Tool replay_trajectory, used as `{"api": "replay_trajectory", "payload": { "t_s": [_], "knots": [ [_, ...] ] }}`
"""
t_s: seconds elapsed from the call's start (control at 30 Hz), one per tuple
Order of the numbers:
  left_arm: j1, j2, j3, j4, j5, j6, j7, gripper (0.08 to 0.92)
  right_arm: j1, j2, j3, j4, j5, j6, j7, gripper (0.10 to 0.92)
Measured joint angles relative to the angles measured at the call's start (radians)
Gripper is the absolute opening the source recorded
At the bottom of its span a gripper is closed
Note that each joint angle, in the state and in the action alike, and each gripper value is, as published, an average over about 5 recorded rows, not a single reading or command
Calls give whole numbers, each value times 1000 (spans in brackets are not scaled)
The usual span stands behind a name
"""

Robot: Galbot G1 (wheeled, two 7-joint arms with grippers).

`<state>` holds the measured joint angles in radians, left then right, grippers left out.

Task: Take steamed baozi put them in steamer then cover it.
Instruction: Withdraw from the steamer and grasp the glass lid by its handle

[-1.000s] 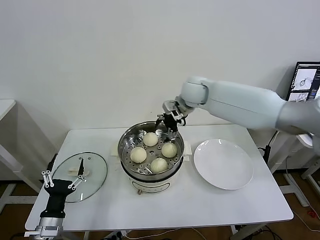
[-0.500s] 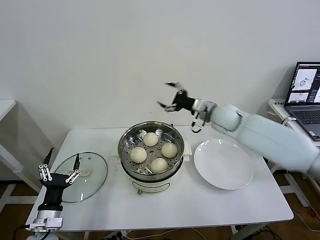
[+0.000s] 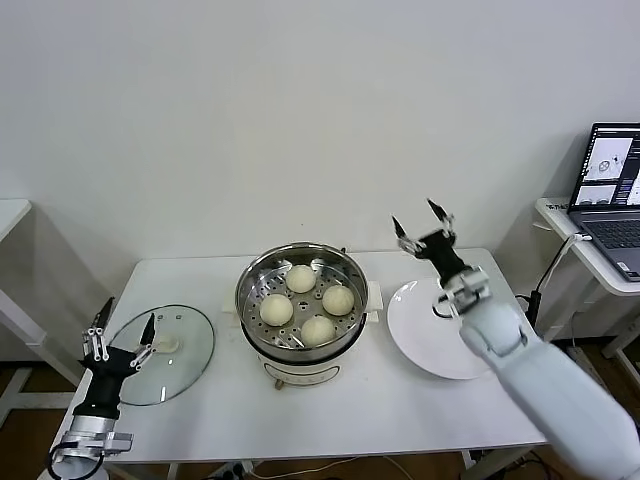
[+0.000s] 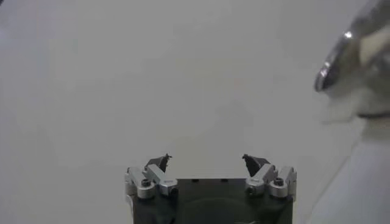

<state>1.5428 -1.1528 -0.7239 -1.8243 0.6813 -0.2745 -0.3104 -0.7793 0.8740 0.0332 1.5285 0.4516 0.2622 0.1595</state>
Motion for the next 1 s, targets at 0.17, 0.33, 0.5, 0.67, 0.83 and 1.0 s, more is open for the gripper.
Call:
{"api": "replay_trajectory", "payload": {
  "t_s": [0.17, 0.33, 0.5, 0.67, 0.83, 1.0],
  "knots": [
    [-21, 10, 1, 84, 127, 12, -6, 823, -180, 74, 138, 18, -42, 32, 1, 823],
    [-49, 18, 10, 180, 246, 23, -10, 823, -295, 140, 212, 28, -77, 50, 1, 823],
    [-81, 18, 17, 266, 335, 22, -20, 823, -358, 192, 254, 28, -107, 64, 0, 823],
    [-112, 16, 22, 332, 398, 13, -34, 823, -397, 232, 278, 21, -134, 75, -4, 823],
    [-145, 9, 24, 385, 458, 6, -58, 823, -423, 260, 292, 12, -155, 81, -7, 823],
    [-178, 0, 32, 432, 518, 3, -83, 823, -440, 277, 303, 7, -171, 87, -12, 823]
  ]
}}
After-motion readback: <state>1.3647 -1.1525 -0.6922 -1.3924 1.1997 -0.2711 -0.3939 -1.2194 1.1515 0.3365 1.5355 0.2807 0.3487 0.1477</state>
